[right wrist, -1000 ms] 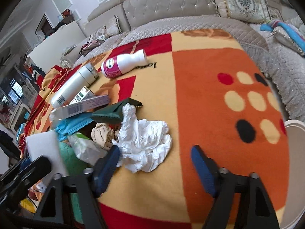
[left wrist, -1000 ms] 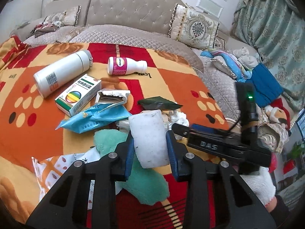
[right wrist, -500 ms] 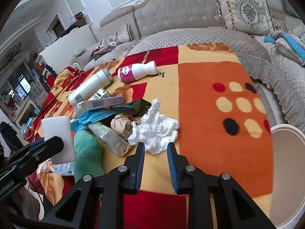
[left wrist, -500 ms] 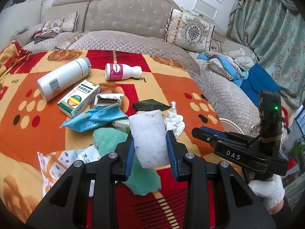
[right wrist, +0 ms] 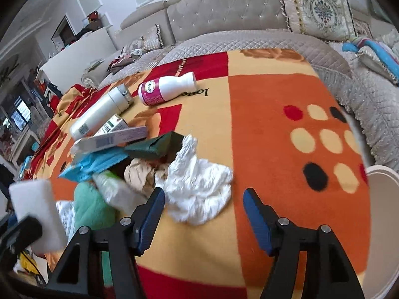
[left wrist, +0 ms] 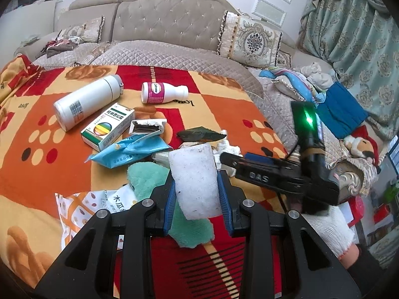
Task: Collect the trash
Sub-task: 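Grasp the white sponge with the left gripper while the right gripper grasps white tissue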
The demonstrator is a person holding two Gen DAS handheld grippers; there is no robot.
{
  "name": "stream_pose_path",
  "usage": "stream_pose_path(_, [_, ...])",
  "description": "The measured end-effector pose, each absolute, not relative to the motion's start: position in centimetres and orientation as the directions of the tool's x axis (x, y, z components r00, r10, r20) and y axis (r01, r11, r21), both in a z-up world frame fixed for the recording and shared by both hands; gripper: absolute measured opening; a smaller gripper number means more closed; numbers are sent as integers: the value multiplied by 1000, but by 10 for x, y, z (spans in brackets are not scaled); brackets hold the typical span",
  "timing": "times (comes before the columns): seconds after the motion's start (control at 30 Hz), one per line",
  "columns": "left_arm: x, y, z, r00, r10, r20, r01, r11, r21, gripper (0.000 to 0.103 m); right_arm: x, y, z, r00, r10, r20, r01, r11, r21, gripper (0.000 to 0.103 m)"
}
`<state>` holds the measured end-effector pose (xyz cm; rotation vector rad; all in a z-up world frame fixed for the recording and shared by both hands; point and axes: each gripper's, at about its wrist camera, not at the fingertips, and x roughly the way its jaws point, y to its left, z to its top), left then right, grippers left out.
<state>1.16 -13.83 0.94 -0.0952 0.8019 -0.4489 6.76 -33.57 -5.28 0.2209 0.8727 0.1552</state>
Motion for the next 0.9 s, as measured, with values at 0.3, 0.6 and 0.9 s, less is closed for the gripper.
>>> stream_pose_path(0.3, [8,-145,6,599,-429,-676,362,898,-249,29,54,-341,-52,649,272,-710,-104,957,272,15])
stream_pose_path(0.6, [-4,-153,15,608,-440,-661,382,892,-243,30,22,-343,-31,676,252,-692,-126,965,228,17])
stream_pose_path(0.9, [6,-138,7,602,-416,-681,349,905,-244,30,68,-330,-56,630,226,-743,-109,973,203,49])
